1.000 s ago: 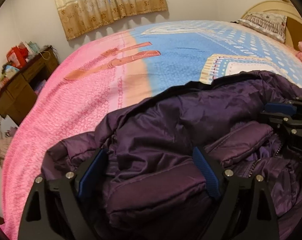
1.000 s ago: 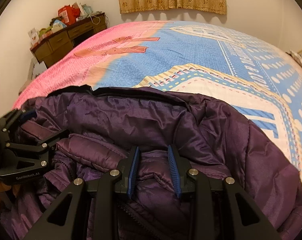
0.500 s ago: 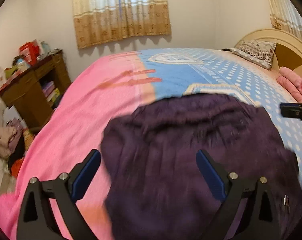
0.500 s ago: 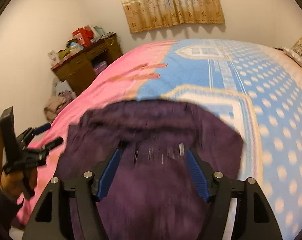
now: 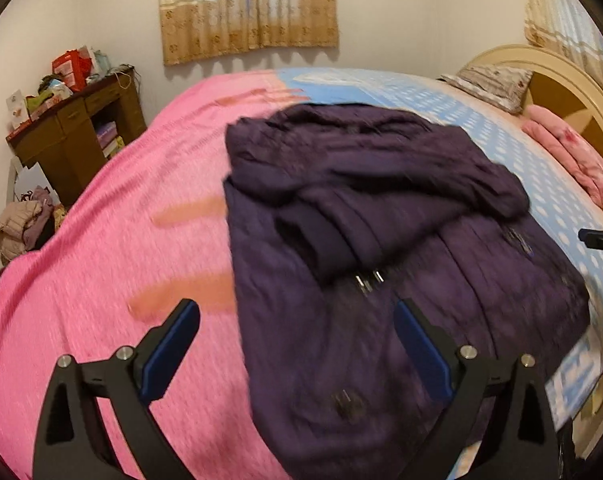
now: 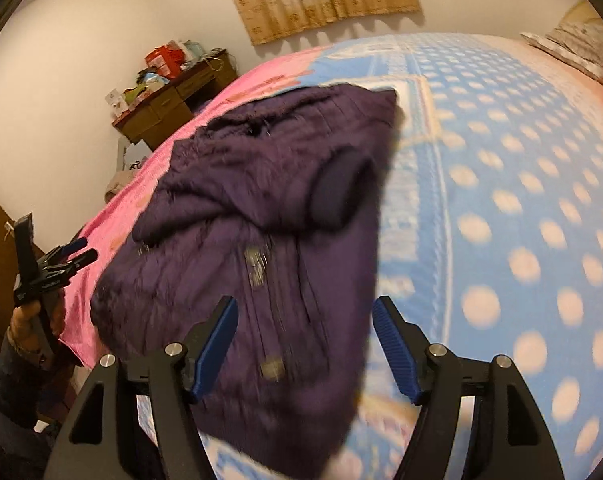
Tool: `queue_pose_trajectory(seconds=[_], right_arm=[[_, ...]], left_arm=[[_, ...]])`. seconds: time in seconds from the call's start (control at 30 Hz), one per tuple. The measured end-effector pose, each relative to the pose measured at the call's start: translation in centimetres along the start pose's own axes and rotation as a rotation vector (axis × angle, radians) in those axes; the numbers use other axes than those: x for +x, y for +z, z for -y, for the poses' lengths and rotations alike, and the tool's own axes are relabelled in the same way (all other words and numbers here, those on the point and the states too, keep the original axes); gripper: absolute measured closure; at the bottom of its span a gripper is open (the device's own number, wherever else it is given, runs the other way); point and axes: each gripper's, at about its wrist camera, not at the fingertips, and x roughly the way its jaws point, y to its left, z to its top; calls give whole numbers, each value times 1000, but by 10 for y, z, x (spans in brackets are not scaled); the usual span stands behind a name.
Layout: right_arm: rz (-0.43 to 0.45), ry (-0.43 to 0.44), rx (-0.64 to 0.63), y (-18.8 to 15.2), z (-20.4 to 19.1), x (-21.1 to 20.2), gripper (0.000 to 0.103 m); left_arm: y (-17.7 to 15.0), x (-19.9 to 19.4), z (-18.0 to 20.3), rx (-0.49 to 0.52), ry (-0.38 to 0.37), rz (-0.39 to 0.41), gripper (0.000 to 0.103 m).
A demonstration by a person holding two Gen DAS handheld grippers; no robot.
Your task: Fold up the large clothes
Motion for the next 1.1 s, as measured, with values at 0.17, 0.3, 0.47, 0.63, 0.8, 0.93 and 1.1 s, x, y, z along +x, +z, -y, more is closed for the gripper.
queue_pose_trajectory(seconds=[0.17,0.3,0.47,0.63,0.8,0.93,1.1], right_arm=[[12,14,92,-31,13,6,32],[12,42,139,-44,15,19,32],[95,55,138,-55,9,21,22],[98,56,41,-62,-12,27,22],[89,80,94,-60,-2,28,38],[80,165,169,-59,13,28,53],[94,204,194,-65,16,31,51]], left_arm=[[-33,13,6,-16,0,-52,3],[-56,24,7,-38,-5,-86,3],[-73,32,-7,-154,-101,-74,2],[-82,30,-4,-171,-195,-19,1],[-87,28,-4,-175,-234,32,9],[-90,23,0,-158,-224,43,18],[-93,24,-8,-186,-241,50,21]])
